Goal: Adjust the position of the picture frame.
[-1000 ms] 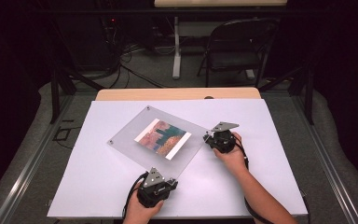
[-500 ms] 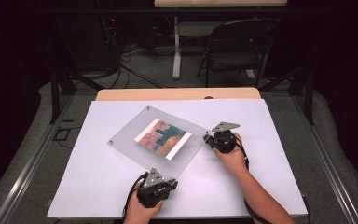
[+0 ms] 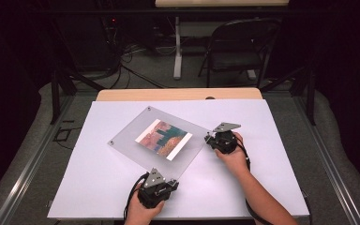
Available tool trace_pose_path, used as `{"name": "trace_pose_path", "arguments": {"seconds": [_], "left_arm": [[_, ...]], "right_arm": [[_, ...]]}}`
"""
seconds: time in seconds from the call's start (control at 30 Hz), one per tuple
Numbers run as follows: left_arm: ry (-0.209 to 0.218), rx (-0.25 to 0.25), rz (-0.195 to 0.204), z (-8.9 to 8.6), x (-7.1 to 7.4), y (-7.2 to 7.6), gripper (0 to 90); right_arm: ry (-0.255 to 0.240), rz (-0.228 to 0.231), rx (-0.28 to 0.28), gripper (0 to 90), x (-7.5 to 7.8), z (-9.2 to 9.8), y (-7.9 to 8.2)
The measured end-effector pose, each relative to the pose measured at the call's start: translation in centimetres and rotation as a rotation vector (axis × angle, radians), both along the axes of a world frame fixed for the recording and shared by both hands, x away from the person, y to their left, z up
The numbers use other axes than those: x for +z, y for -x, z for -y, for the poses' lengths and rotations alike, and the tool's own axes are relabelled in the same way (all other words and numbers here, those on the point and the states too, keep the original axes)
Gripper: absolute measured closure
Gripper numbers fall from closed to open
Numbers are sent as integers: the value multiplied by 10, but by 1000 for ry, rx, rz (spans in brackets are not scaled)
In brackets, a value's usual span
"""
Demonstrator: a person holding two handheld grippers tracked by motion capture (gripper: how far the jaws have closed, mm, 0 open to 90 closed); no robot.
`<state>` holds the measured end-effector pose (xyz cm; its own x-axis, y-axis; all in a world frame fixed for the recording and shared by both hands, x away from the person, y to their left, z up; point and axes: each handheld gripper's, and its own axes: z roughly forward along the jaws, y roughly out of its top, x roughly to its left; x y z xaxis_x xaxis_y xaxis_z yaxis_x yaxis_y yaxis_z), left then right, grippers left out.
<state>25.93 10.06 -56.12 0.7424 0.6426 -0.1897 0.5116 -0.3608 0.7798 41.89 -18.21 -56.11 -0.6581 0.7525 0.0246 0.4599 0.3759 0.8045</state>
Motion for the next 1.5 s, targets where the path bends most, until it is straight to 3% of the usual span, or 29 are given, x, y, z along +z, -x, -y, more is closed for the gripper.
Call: {"name": "trace_pose_path", "arguments": {"seconds": [0.17, 0.43, 0.67, 0.97, 1.2, 1.5], "left_arm": [[-7, 1, -6, -2, 3, 0, 851], [48, 1, -17, -18, 19, 0, 851], [80, 30, -39, -34, 28, -5, 851], [106, 62, -56, -48, 35, -24, 852], [86, 99, -44, -55, 35, -44, 852], [83, 146, -30, -62, 33, -63, 851]], "right_arm": [[-1, -13, -1, 856, 3, -1, 1], [-8, 7, 19, 858, 21, 1, 11], [-23, -6, 23, 859, 33, 15, 35], [-61, -39, -12, 858, 43, 31, 67], [-111, -73, -30, 857, 43, 34, 95], [-136, -81, -42, 857, 40, 26, 98]]}}
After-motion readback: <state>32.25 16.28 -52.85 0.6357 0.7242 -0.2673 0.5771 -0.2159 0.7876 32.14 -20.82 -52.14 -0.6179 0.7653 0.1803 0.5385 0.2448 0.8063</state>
